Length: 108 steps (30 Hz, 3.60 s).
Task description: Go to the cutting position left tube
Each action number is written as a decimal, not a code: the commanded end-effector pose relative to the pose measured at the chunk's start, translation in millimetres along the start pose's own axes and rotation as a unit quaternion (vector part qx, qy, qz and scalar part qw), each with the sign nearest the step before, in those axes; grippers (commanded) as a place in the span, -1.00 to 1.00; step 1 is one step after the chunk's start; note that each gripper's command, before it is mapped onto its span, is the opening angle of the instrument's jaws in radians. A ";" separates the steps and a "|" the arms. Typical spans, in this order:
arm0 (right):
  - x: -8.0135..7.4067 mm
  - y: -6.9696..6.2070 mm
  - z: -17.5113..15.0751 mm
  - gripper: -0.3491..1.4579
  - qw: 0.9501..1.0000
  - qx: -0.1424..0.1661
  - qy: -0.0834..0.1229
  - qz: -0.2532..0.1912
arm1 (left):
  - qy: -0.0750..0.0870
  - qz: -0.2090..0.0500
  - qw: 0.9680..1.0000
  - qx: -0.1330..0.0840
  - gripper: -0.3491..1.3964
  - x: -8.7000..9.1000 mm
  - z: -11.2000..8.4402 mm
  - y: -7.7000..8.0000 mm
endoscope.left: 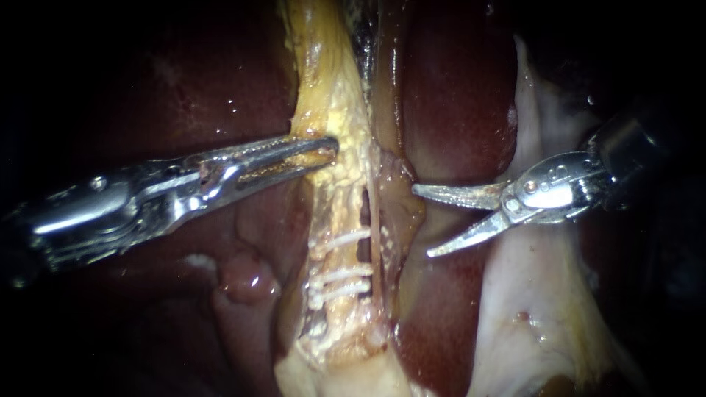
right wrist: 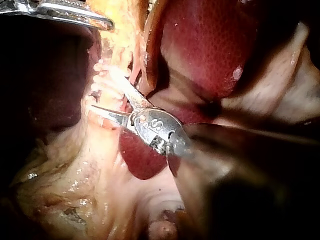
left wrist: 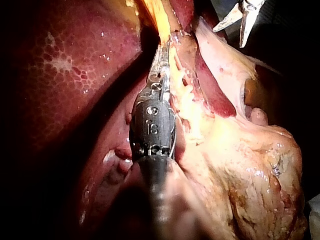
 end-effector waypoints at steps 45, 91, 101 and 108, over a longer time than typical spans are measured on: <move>-9.1 -1.5 12.6 0.97 0.985 0.110 -0.003 0.133 | -0.044 0.001 0.999 -0.002 -1.00 -8.3 -9.3 -1.6; -5.9 -0.7 18.2 0.82 0.956 0.262 0.035 0.124 | -0.045 0.004 0.999 -0.004 -1.00 -7.2 -8.6 0.5; -6.2 -1.1 19.6 0.73 0.933 0.294 0.030 0.205 | -0.046 0.005 0.999 -0.006 -1.00 -6.7 -7.9 0.7; -7.2 -1.8 21.9 0.73 0.922 0.303 0.028 0.238 | -0.043 0.006 0.999 -0.007 -1.00 -6.3 -7.4 1.0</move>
